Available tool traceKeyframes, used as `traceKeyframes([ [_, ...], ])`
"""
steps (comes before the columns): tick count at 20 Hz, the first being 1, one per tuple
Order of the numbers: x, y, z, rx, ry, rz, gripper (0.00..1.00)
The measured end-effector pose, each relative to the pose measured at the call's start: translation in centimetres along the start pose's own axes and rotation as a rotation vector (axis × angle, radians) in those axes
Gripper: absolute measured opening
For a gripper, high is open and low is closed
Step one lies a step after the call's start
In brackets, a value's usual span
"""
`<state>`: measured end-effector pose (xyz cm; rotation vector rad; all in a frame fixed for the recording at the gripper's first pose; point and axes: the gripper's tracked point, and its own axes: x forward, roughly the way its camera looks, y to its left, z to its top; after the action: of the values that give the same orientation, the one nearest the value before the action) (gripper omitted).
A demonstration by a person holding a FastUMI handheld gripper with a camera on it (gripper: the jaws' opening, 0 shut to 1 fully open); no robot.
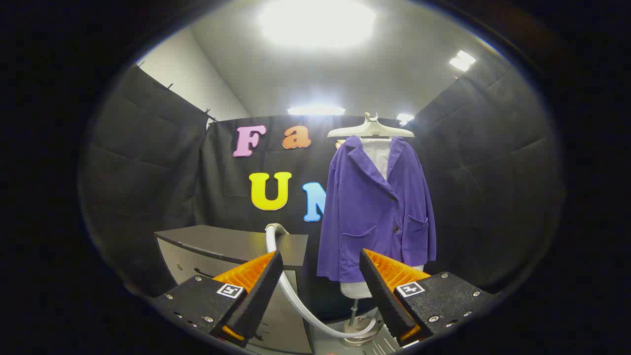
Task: Iron the clothes twice with a garment steamer, once on the left side and once on the right side.
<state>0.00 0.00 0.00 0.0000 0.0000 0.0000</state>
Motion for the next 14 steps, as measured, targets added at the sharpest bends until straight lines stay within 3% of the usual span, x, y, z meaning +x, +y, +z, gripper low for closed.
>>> traceKeyframes([
  [14, 1.2, -3.0, 0.2, 0.008, -0.016, -0.036, 0.96],
])
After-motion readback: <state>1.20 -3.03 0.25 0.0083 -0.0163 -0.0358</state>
